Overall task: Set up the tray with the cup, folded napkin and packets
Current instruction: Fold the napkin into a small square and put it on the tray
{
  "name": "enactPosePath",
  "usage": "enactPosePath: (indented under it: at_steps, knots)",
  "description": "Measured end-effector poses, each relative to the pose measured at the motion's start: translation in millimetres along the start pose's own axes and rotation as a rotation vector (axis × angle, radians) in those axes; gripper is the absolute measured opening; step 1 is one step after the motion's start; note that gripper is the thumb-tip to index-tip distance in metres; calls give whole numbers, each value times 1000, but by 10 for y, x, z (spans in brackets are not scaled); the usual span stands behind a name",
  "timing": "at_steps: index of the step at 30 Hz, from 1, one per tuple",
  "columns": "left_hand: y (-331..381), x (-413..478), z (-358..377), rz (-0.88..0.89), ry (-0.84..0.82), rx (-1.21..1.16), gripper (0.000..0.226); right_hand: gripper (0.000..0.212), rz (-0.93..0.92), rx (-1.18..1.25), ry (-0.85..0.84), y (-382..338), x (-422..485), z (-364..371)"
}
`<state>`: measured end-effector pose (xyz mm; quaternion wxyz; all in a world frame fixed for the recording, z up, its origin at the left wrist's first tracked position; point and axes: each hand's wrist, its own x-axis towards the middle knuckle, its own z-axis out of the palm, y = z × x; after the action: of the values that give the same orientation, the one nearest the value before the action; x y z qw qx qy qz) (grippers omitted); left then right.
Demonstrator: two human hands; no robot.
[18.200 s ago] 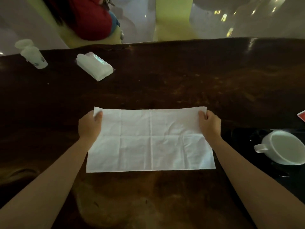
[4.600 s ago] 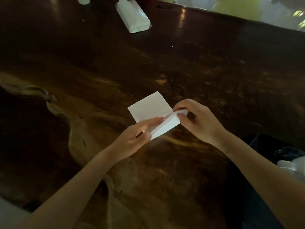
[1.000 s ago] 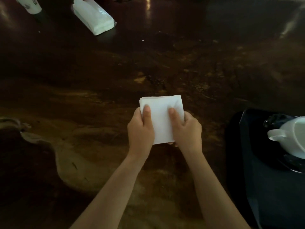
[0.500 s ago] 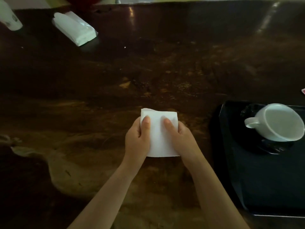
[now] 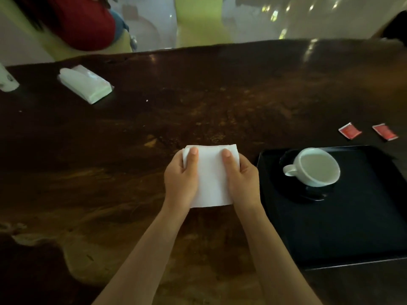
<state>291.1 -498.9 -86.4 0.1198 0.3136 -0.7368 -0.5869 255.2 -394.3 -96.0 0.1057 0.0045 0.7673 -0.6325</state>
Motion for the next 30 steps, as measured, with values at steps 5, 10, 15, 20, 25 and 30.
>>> enactPosePath:
  at_steps: [5, 10, 15, 20, 25, 30]
  knots:
    - [264, -45, 105, -43, -93, -114, 17, 18, -5, 160, 87, -226, -103, -202]
    - [283, -65, 98, 127, -223, 68, 29, 25, 89, 51, 55, -295, -112, -331]
    - [408, -157, 99, 190, -165, 71, 13, 28, -24, -77, 90, -404, -179, -430]
    - [507, -227, 137, 132, -153, 8, 23, 17, -45, 9, 156, -459, -311, -500]
    - [618, -377, 334, 15, -240, -115, 22, 18, -18, 53, 185, -501, -357, -745]
    - [638, -792, 708, -195, -393, -97, 38, 22, -70, -96, 287, -447, -385, -1215]
